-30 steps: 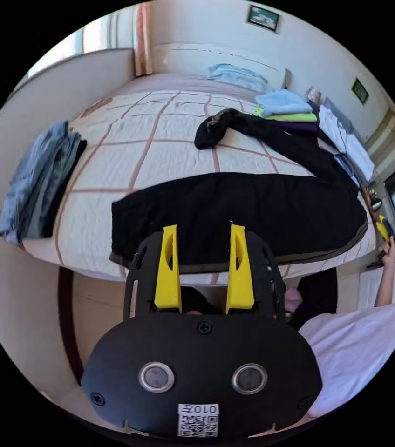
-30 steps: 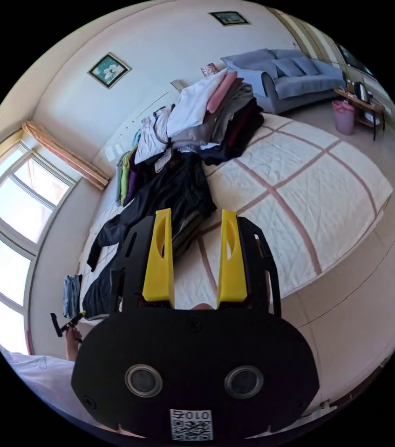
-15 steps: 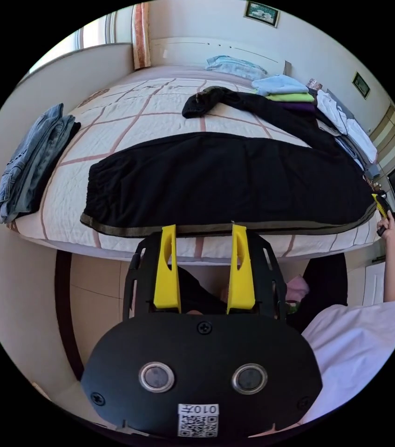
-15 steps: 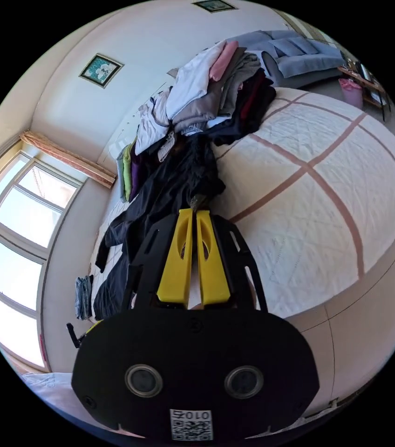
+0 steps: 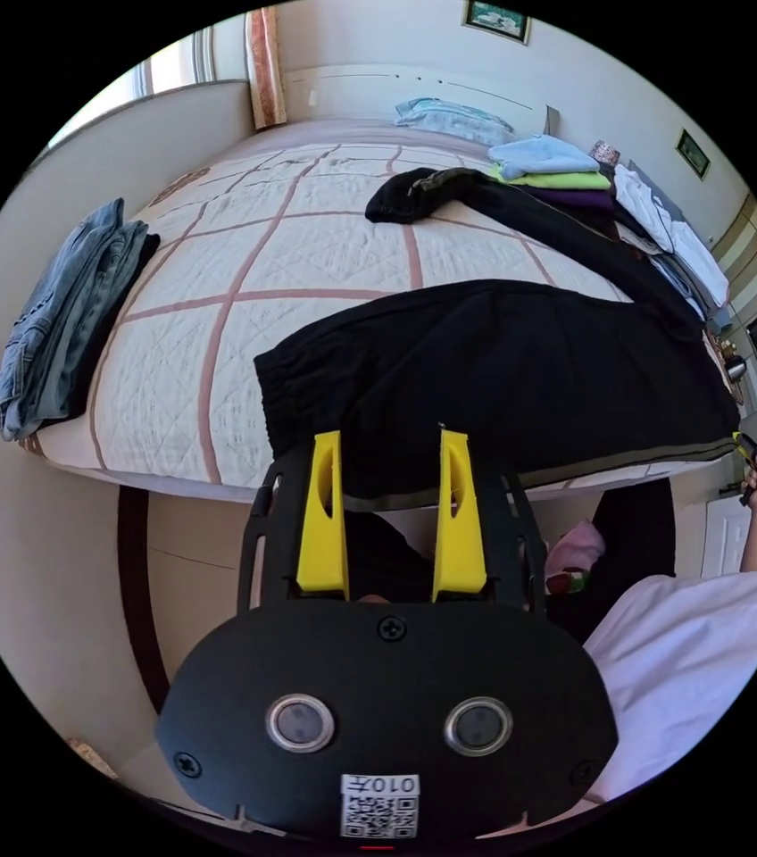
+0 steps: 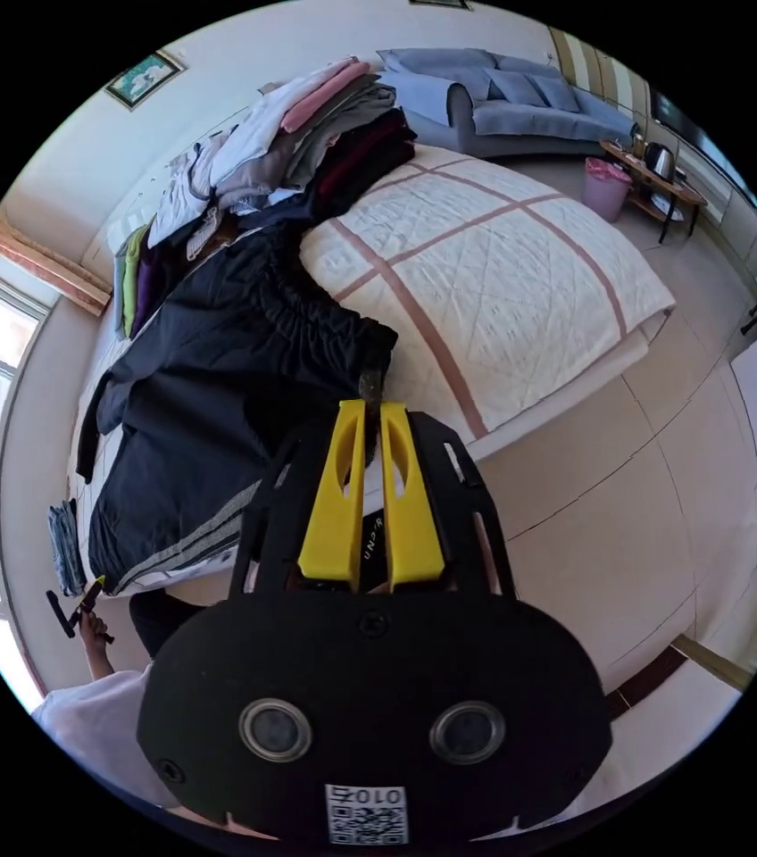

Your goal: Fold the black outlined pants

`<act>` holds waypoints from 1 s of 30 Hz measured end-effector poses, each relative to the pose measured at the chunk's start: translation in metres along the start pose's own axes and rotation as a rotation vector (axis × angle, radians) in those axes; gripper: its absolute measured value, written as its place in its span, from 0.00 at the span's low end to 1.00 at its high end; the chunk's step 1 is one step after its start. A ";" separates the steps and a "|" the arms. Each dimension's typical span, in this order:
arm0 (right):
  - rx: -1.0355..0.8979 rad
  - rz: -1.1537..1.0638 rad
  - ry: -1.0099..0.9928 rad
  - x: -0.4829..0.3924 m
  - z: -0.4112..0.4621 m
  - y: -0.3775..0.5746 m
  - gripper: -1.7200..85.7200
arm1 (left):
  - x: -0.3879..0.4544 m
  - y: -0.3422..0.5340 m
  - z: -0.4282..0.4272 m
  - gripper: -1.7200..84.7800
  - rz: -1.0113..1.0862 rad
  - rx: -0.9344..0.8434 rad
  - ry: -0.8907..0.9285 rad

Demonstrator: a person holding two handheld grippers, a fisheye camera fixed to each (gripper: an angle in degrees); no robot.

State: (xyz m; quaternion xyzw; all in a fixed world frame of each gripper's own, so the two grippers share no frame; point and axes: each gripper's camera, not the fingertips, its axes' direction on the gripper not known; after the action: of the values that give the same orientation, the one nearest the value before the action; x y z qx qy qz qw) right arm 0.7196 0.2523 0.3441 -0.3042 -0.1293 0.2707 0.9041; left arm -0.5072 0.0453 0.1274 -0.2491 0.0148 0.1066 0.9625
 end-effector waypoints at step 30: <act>0.393 -0.270 0.087 -0.204 -0.048 0.057 0.10 | -0.058 -0.410 0.009 0.10 0.544 -0.134 0.328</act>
State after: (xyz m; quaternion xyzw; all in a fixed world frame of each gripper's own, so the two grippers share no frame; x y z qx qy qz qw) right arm 0.5482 0.1515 0.2569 -0.1137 -0.0744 0.1541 0.9787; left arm -0.4767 -0.3121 0.3352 -0.3128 0.2286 0.3190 0.8650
